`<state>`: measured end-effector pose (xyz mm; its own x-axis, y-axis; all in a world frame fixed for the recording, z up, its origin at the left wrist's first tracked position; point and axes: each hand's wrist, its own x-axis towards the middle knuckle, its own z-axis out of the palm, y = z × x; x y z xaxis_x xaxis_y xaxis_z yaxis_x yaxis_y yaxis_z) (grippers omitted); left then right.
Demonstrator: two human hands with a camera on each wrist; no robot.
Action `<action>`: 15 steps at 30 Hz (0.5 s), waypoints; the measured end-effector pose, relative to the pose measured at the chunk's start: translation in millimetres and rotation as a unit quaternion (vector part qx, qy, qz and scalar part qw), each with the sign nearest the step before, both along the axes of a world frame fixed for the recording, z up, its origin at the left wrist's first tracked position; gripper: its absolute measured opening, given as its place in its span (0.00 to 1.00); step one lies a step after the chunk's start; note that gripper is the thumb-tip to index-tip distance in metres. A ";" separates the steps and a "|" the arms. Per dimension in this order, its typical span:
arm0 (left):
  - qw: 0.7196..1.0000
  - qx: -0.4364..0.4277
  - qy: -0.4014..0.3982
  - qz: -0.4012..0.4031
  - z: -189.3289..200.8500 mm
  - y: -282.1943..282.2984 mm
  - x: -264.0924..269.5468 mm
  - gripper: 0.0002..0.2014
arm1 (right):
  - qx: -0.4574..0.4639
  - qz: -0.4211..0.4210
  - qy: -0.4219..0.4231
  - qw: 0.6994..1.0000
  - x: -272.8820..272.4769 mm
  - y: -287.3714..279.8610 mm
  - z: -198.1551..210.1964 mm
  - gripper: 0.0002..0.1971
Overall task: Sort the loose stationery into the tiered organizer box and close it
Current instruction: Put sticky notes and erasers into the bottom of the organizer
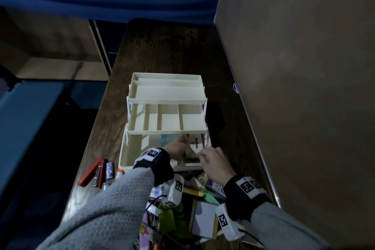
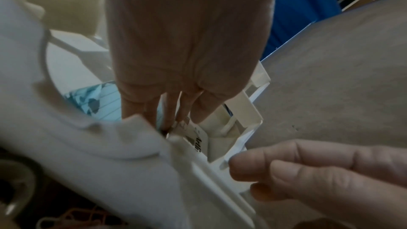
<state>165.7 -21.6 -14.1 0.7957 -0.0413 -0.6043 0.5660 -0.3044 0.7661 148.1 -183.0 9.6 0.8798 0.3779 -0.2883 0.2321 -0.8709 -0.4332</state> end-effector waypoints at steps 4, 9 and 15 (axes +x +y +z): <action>0.998 0.048 -0.035 -0.038 15.3 6.4 -12.9 0.21 | 0.069 -0.005 -0.016 0.997 -1.8 -6.2 6.9 0.13; 0.958 0.189 -0.209 -0.043 36.3 26.4 -55.0 0.15 | 0.112 -0.015 -0.009 0.994 -12.8 -34.3 9.9 0.12; 0.944 0.213 -0.252 -0.002 41.0 50.5 -139.3 0.10 | 0.077 0.019 0.007 0.997 -48.3 -64.1 -7.1 0.11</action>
